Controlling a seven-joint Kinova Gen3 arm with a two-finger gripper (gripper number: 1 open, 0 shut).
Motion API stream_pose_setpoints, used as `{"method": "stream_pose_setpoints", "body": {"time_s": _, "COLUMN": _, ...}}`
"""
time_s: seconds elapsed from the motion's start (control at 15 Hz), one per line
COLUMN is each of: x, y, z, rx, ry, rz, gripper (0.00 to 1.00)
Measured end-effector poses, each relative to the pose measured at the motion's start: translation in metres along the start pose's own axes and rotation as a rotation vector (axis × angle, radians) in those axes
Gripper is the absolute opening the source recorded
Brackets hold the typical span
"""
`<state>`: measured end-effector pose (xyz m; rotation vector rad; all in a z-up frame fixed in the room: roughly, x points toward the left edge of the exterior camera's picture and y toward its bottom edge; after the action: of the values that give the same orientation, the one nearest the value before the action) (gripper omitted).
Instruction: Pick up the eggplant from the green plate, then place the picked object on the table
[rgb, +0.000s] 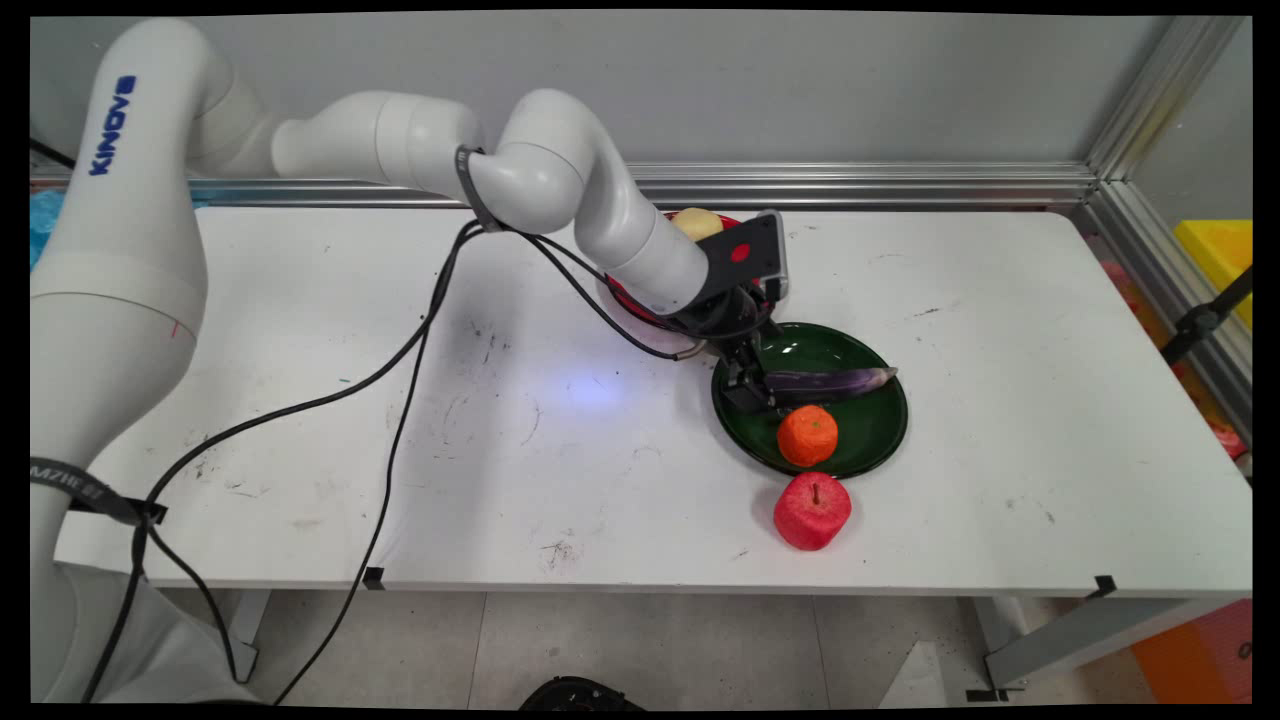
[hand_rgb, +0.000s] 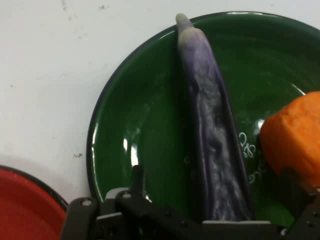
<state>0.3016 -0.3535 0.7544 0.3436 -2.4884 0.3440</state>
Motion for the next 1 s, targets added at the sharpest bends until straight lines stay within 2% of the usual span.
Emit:
{"method": "stream_pose_setpoints", "body": {"time_s": 0.13, "x": 0.0, "y": 0.0, "z": 0.006, "rx": 0.0, "ry": 0.001, "rz": 0.004, "gripper": 1.0}}
{"method": "stream_pose_setpoints", "body": {"time_s": 0.2, "x": 0.0, "y": 0.0, "z": 0.009, "rx": 0.0, "ry": 0.002, "rz": 0.006, "gripper": 0.0}}
{"method": "stream_pose_setpoints", "body": {"time_s": 0.67, "x": 0.001, "y": 0.0, "z": 0.019, "rx": -0.014, "ry": 0.01, "rz": 0.013, "gripper": 0.0}}
{"method": "stream_pose_setpoints", "body": {"time_s": 1.0, "x": 0.01, "y": -0.006, "z": 0.008, "rx": -0.021, "ry": 0.025, "rz": -0.005, "gripper": 0.0}}
